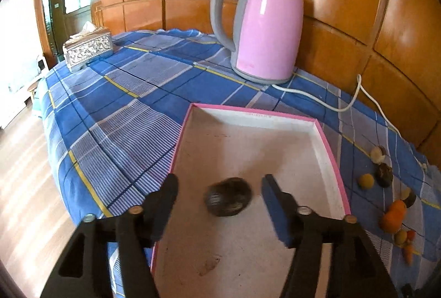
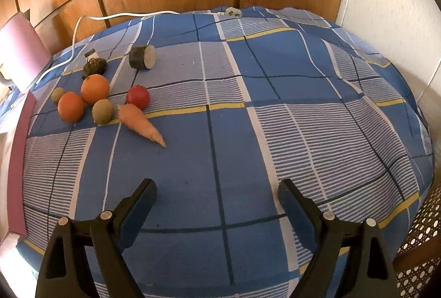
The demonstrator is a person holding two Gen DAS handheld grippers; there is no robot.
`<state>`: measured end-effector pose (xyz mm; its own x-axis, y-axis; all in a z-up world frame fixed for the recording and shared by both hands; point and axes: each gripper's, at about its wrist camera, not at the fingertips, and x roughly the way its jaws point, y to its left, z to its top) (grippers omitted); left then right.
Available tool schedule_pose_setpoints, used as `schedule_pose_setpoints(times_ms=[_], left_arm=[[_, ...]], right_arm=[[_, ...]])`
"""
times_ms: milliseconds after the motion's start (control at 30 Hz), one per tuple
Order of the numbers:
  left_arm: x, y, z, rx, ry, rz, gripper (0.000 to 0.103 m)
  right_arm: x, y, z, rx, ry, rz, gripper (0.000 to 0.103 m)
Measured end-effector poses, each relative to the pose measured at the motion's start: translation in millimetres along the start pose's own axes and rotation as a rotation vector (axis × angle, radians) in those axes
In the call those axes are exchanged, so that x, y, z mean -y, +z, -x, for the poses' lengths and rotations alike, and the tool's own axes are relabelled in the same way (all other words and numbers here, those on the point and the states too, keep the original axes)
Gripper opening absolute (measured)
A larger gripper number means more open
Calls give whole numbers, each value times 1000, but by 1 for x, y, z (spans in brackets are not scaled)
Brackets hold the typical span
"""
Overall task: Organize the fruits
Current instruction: 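Carry the dark fruit into the tray and open the left gripper, then grasp the orange carrot with the right gripper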
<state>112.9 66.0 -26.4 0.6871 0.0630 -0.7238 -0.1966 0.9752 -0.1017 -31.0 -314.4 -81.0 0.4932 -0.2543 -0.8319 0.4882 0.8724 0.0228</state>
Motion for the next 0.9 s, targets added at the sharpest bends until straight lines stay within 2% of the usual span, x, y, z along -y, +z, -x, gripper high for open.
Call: schedule_pose_setpoints(times_ms=[133, 367, 667, 767, 833, 900], left_arm=[[-3, -5, 10, 14, -13, 17, 72], [3, -24, 39, 40, -53, 1, 90], [17, -49, 59, 35, -87, -50, 96], [17, -58, 61, 20, -107, -45, 101], [18, -65, 61, 6, -111, -43, 102], [21, -69, 58, -9, -108, -53, 102]], right_arm=[[0, 0, 0, 1, 1, -2, 92], [2, -2, 0, 16, 19, -10, 92], [-1, -3, -1, 26, 9, 9, 94], [-2, -3, -2, 19, 15, 24, 97], [-2, -2, -3, 12, 30, 40, 102], [-3, -3, -4, 12, 38, 49, 103]])
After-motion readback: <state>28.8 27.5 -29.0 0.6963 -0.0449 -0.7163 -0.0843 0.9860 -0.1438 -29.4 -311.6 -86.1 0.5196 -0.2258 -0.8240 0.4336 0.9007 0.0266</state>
